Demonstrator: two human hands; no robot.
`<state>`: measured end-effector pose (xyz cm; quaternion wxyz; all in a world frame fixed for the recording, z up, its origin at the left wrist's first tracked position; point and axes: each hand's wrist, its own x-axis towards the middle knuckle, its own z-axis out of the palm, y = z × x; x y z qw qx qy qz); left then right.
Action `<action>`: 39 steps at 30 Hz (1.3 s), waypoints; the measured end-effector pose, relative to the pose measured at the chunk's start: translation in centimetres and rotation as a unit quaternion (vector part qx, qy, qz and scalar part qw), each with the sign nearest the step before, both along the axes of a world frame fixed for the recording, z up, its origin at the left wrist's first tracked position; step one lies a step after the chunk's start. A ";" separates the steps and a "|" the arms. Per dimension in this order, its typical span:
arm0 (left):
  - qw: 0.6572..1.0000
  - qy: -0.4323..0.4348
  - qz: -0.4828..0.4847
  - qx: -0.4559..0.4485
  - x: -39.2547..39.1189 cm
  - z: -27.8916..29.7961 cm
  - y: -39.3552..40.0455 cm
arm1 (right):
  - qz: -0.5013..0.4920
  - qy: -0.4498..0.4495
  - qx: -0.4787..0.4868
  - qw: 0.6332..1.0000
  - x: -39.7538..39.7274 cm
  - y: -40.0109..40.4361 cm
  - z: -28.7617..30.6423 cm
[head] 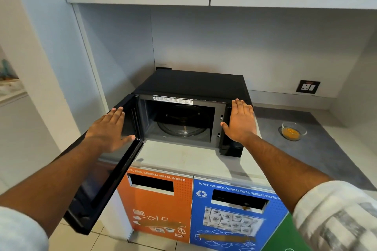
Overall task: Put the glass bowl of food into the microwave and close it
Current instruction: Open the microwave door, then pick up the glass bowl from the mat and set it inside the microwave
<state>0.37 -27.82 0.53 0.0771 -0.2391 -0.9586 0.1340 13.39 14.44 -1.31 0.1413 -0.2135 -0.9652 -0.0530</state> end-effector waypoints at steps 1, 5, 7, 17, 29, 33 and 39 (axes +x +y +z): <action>1.000 0.002 -0.004 -0.002 -0.2 0.0 -0.3 | -0.002 0.001 0.000 1.000 0.0 0.0 0.0; 1.000 0.002 -0.016 -0.006 -0.7 0.1 -1.0 | -0.008 0.000 0.003 1.000 0.0 -0.2 0.0; 1.000 0.004 -0.019 -0.003 -0.8 0.1 -1.0 | -0.009 0.000 0.005 1.000 -0.1 -0.3 0.0; 0.998 0.005 -0.022 0.065 -0.5 0.6 -0.4 | 0.028 0.007 -0.053 0.998 0.1 0.5 1.0; 0.975 -0.027 -0.105 0.196 5.2 -0.7 11.2 | 0.024 0.139 -0.268 0.953 8.6 0.8 -0.5; 0.963 -0.048 -0.161 0.211 8.6 -1.4 17.2 | -0.012 0.118 -0.275 0.954 12.0 3.4 -1.4; 0.948 -0.076 -0.219 0.216 12.7 -2.6 25.0 | -0.028 0.116 -0.285 0.951 16.7 8.4 -2.4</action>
